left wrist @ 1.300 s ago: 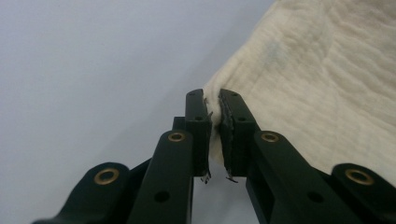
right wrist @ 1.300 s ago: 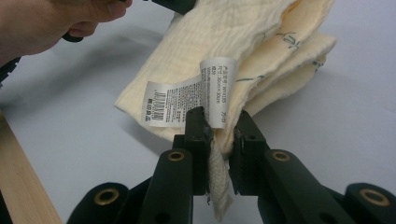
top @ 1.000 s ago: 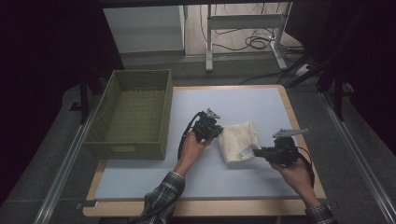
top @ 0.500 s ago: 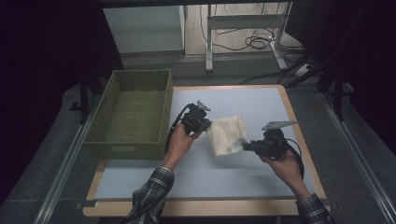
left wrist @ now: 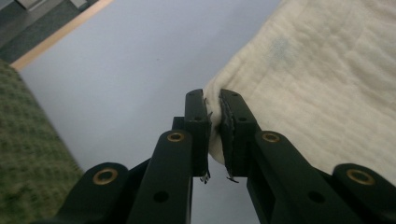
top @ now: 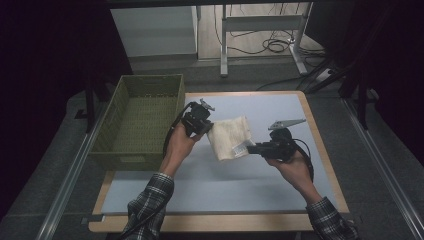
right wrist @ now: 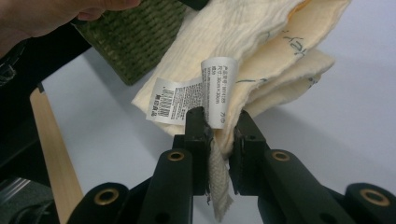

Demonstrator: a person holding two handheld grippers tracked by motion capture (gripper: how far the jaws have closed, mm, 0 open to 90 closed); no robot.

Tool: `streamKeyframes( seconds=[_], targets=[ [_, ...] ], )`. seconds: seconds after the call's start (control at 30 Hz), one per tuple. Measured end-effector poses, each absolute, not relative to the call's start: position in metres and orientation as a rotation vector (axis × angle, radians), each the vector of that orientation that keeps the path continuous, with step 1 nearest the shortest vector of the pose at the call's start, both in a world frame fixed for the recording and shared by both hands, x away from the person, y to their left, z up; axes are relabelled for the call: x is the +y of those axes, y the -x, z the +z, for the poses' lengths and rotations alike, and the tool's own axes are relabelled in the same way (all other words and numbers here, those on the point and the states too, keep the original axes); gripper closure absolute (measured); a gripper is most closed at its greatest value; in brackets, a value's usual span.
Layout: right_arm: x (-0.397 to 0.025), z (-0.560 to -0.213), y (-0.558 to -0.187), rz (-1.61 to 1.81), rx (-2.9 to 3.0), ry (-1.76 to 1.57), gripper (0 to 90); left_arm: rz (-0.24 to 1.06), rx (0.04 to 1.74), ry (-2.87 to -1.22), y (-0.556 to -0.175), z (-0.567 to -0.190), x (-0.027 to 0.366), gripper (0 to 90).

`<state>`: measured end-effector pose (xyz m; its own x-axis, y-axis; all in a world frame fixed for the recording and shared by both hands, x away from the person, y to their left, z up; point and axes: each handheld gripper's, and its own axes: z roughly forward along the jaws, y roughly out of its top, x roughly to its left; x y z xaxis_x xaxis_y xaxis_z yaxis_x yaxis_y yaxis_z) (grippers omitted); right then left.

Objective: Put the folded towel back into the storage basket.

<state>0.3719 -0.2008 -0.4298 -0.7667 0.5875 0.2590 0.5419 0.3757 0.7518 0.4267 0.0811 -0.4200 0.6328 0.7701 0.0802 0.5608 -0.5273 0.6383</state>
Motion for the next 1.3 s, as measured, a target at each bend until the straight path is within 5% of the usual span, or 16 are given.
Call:
streamKeyframes(
  seconds=[1.3],
  targets=[
    [-0.056, -0.372, -0.407, 1.444, 2.616, -0.85, 79.0, 0.725, 1.264, -2.15, -0.416, -0.347, 0.216, 82.3]
  ],
)
